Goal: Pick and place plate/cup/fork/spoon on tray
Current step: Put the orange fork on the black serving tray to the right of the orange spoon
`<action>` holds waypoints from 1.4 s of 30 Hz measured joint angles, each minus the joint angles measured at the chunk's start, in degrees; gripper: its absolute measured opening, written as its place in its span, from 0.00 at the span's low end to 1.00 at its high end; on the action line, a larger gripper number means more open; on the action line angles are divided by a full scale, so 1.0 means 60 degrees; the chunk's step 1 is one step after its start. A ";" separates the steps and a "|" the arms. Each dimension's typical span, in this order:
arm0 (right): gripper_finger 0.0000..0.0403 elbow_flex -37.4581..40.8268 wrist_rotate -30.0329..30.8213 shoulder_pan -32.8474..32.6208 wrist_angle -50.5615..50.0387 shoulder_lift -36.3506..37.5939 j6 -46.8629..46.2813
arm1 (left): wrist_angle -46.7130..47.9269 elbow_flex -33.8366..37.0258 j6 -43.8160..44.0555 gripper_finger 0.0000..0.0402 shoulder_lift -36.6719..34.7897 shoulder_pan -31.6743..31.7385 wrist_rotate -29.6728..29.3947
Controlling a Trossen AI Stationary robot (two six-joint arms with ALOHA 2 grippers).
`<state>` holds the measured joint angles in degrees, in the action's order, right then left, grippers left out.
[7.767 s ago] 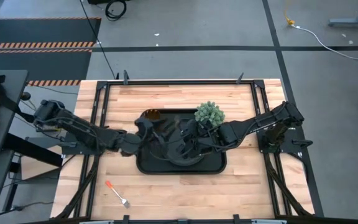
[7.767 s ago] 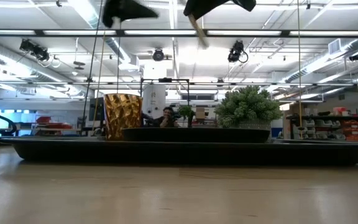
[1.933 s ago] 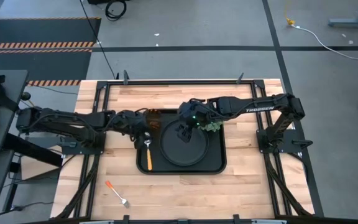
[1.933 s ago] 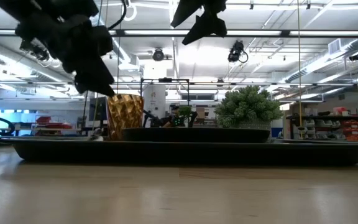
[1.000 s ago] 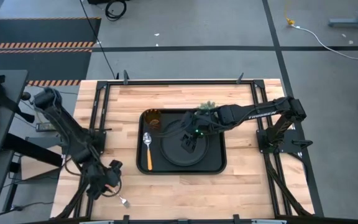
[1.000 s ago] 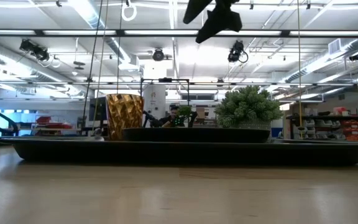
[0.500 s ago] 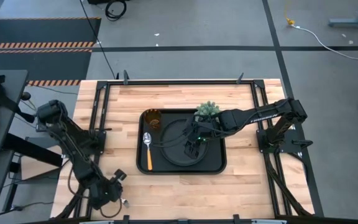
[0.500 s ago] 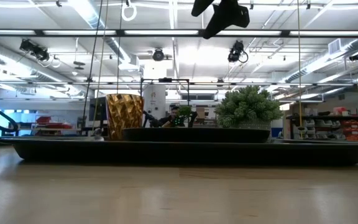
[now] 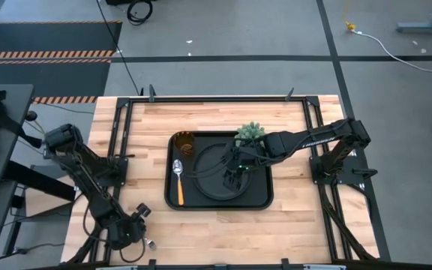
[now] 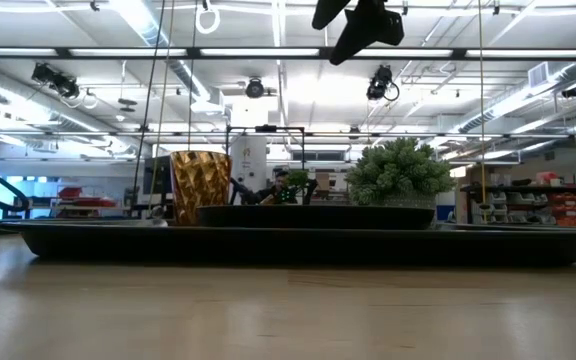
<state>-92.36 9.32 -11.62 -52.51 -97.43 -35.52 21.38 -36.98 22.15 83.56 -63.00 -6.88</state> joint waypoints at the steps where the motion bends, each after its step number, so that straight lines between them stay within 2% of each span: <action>1: 0.67 0.0000 -0.0003 -0.0005 0.0000 0.0000 -0.0081 | 0.0004 0.0016 -0.0031 0.33 0.0108 0.0000 -0.0005; 10: 0.67 0.0000 0.0029 -0.0348 -0.0036 0.0000 -0.0511 | -0.1014 0.0002 -0.0808 0.30 0.0566 -0.0315 -0.0645; 13: 0.67 0.0000 0.0139 -0.0450 -0.0051 0.0000 -0.0632 | -0.1099 0.0002 -0.0804 0.23 0.0586 -0.0302 -0.0506; 17: 0.66 0.0000 0.0251 -0.0577 -0.0180 0.0000 -0.0690 | -0.1554 -0.0002 -0.0804 0.06 0.0855 -0.0306 -0.0377; 21: 0.64 0.0000 0.0268 -0.0714 -0.1488 0.0000 -0.1028 | -0.2267 -0.0035 -0.0653 0.02 0.1186 -0.0082 -0.0383; 26: 0.62 0.0000 0.0354 -0.0805 -0.3714 0.0008 -0.1382 | -0.1804 -0.0318 -0.0298 0.01 0.1078 0.0497 -0.0370; 30: 0.62 0.0000 0.0007 -0.0687 -0.3875 0.0185 -0.0577 | -0.0693 -0.0753 -0.0002 0.01 0.0918 0.1083 -0.0393; 34: 0.61 0.0293 0.0218 -0.0157 -0.3695 0.0577 0.0728 | 0.0512 -0.1196 0.0804 0.00 0.0744 0.1913 -0.0652; 42: 0.55 0.3380 -0.0096 0.1260 -0.1838 0.3030 0.3028 | 0.0669 -0.2461 0.2594 0.00 0.0654 0.4044 -0.1627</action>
<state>-72.08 8.74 -4.05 -63.54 -79.25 -17.35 25.40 -51.75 37.71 87.48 -38.74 -16.64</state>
